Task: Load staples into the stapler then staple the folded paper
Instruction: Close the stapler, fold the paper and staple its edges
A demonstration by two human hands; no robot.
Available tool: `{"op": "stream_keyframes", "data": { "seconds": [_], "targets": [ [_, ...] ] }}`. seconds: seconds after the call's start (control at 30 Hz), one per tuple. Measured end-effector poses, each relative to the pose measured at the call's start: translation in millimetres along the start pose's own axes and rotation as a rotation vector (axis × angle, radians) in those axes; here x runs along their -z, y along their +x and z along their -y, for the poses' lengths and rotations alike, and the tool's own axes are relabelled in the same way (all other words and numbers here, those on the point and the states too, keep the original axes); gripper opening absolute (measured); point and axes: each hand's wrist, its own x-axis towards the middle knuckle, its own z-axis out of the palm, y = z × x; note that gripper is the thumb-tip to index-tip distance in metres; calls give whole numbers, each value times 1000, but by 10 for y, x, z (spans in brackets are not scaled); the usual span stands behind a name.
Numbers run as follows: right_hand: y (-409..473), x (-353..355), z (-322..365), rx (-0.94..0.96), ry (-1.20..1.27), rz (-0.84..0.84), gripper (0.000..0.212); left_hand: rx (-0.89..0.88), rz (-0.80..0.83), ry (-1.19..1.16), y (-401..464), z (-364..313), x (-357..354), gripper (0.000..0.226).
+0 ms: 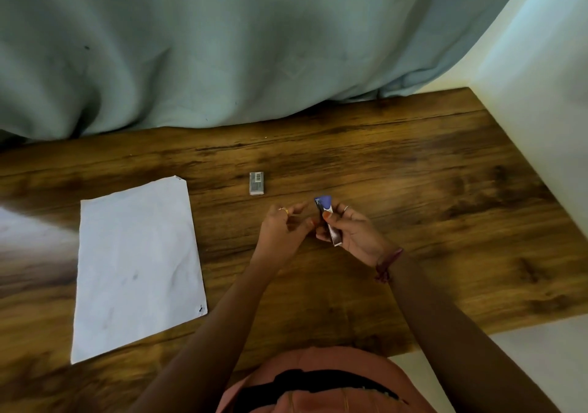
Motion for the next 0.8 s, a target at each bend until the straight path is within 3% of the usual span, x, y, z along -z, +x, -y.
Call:
{"op": "stream_keyframes", "data": {
  "seconds": [0.1, 0.3, 0.8],
  "targets": [
    [11, 3, -68, 8, -111, -44, 16, 36, -39, 22, -45, 137, 44, 39],
    [1, -3, -160, 73, -465, -11, 29, 92, 132, -253, -93, 170, -9, 41],
    [-38, -26, -200, 83, -522, -44, 28, 166, 176, -423, -41, 280, 0, 37]
  ]
}}
